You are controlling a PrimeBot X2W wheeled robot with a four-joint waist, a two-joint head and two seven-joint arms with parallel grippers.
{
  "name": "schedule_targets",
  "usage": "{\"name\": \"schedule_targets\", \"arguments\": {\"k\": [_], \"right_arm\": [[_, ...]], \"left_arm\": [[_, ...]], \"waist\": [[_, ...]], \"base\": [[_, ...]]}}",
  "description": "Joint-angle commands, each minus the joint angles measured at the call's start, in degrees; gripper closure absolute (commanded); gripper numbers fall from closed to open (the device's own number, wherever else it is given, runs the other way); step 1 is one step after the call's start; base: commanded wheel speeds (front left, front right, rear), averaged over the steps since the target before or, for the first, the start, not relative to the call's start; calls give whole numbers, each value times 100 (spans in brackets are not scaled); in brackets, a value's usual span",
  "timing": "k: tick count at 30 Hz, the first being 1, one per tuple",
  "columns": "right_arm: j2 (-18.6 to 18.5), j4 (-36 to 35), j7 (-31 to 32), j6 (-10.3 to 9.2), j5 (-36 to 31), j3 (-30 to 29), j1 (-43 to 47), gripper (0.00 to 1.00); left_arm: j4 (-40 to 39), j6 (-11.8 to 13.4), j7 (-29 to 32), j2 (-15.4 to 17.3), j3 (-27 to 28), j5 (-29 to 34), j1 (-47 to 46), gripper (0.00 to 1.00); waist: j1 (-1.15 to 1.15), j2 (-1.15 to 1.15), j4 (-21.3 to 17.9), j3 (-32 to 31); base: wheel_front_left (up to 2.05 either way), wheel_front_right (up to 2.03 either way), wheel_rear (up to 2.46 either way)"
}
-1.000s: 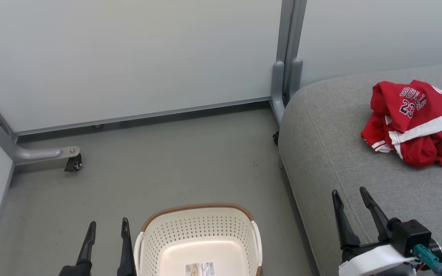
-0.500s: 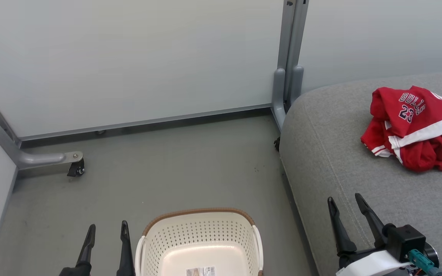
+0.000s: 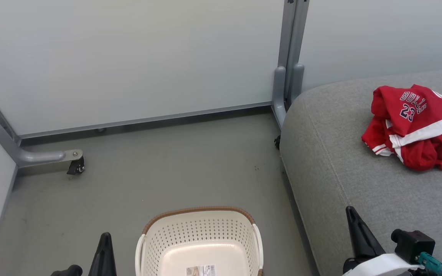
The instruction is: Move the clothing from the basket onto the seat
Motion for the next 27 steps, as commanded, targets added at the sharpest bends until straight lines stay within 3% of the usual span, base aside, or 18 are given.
{"name": "schedule_targets", "arguments": {"k": [1,27], "right_arm": [[-21,-59,63,0,293,-43,-178,100],[-55,94,615,-1,2680,-317,-567,100]], "left_arm": [[-57,-37,46,30,65,-285,-226,100],[166,-310,626,77,369,-2624,-741,100]], "waist": [[0,0,0,8],[0,0,-3,137]], "base": [[0,0,0],[0,0,0]]}}
